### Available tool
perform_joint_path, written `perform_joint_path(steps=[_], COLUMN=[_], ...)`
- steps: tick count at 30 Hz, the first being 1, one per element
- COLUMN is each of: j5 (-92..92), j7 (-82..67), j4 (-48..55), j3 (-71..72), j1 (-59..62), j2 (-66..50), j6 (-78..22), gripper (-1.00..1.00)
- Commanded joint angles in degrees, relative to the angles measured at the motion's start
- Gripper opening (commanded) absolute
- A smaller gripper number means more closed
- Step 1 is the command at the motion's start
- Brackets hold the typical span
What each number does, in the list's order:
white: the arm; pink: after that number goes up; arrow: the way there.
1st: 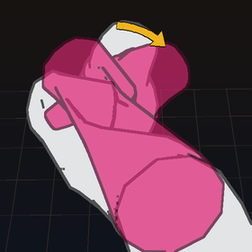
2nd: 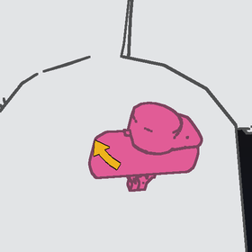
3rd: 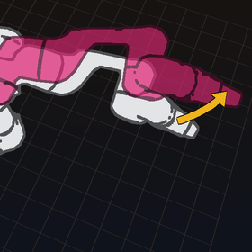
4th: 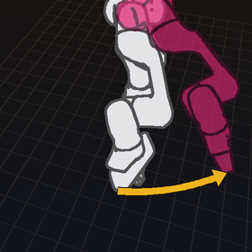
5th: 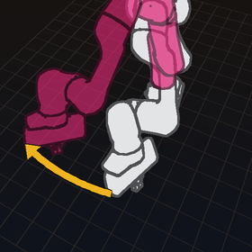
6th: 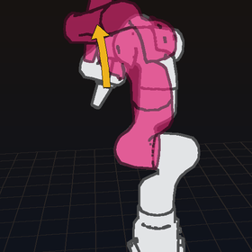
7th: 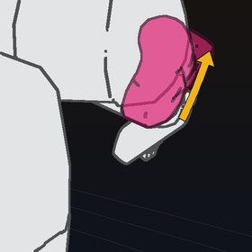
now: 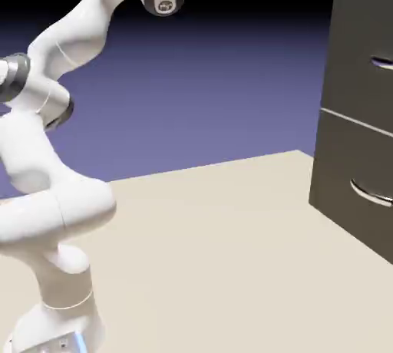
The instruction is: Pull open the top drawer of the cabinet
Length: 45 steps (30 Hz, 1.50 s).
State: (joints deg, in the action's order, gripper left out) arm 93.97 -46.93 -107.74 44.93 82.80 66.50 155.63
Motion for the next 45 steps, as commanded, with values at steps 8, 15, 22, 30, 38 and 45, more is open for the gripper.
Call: perform_joint_path(steps=[8, 15, 22, 30, 38, 45], j5=[18.70, 35.06, 51.42, 50.00, 49.82, 52.36], j7=[-17.79, -33.35, -48.91, -43.92, -42.58, -48.15], j4=[10.60, 19.87, 29.15, 41.96, 45.06, 30.53], j3=[8.94, 16.76, 24.59, 24.57, 24.39, 23.98], j1=[16.61, 31.15, 45.68, 54.14, 56.20, 47.32], j2=[6.73, 12.62, 18.52, 18.52, 18.67, 19.67], j6=[-3.66, -6.86, -10.06, -6.10, -5.14, -10.28], gripper=[0.00, 0.00, 0.00, 0.00, -1.00, -1.00])
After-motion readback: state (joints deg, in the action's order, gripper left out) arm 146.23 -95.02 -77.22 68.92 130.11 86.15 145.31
